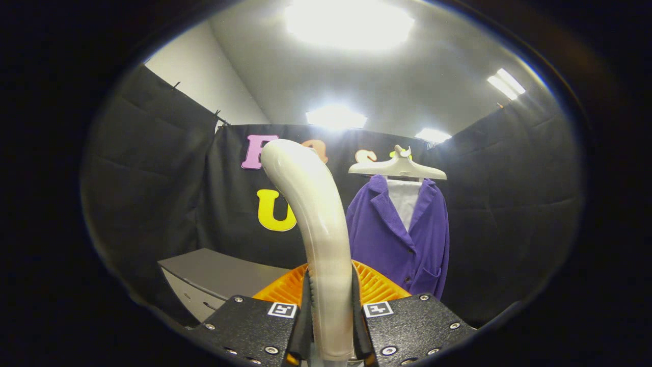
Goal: Iron the clothes twice with a garment steamer, once on the left side and once on the right side.
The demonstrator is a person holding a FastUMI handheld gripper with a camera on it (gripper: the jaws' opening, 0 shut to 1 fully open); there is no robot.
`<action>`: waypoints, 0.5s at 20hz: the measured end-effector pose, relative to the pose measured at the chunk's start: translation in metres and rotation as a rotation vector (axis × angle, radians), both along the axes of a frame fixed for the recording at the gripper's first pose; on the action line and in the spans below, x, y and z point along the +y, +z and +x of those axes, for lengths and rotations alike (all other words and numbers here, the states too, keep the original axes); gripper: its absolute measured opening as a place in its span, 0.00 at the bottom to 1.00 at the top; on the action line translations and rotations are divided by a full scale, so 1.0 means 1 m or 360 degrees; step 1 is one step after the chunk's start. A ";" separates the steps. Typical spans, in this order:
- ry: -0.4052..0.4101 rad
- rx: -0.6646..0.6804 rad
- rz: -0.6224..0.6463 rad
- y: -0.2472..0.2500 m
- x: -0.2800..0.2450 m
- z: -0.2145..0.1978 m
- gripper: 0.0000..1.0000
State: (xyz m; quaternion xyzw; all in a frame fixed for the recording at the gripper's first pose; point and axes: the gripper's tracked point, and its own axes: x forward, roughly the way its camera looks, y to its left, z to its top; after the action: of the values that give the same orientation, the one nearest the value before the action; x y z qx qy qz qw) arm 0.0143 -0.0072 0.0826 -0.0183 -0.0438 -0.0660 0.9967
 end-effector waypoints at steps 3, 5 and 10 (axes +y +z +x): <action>-0.0022 0.0003 0.0039 -0.006 0.018 0.000 0.33; -0.0045 0.0015 0.0031 -0.007 0.024 0.000 0.33; -0.0077 0.0072 -0.0022 -0.012 0.036 0.001 0.33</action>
State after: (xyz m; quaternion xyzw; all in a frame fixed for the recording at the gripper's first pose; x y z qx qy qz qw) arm 0.0149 0.0292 0.0704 -0.0279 -0.0213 -0.0893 0.9954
